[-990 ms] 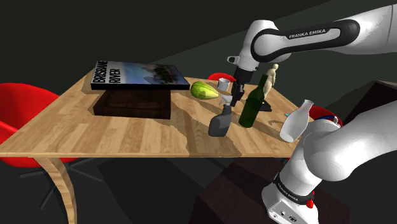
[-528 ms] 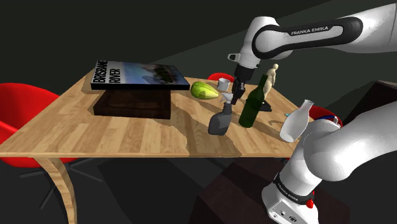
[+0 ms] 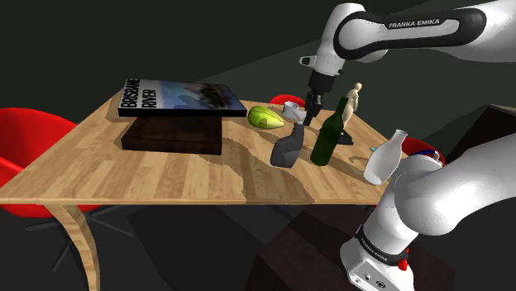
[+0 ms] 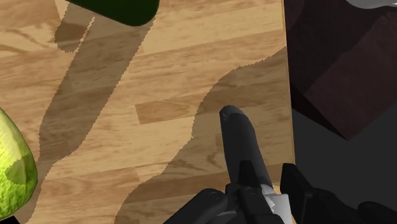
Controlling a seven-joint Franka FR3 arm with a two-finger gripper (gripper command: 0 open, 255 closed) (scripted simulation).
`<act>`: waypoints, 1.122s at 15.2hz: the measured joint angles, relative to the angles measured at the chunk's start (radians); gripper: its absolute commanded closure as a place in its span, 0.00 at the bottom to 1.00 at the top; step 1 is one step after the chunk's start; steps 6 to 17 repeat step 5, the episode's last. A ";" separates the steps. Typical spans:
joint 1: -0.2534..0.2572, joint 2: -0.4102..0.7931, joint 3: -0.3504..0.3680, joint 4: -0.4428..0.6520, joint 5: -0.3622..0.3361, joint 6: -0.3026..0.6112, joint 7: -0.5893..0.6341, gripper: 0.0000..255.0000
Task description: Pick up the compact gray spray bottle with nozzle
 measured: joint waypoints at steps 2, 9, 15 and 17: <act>0.001 0.000 0.003 0.025 0.002 -0.025 0.001 1.00; 0.002 -0.003 0.006 0.062 0.004 -0.064 0.001 1.00; 0.002 -0.003 0.006 0.062 0.004 -0.064 0.001 1.00; 0.002 -0.003 0.006 0.062 0.004 -0.064 0.001 1.00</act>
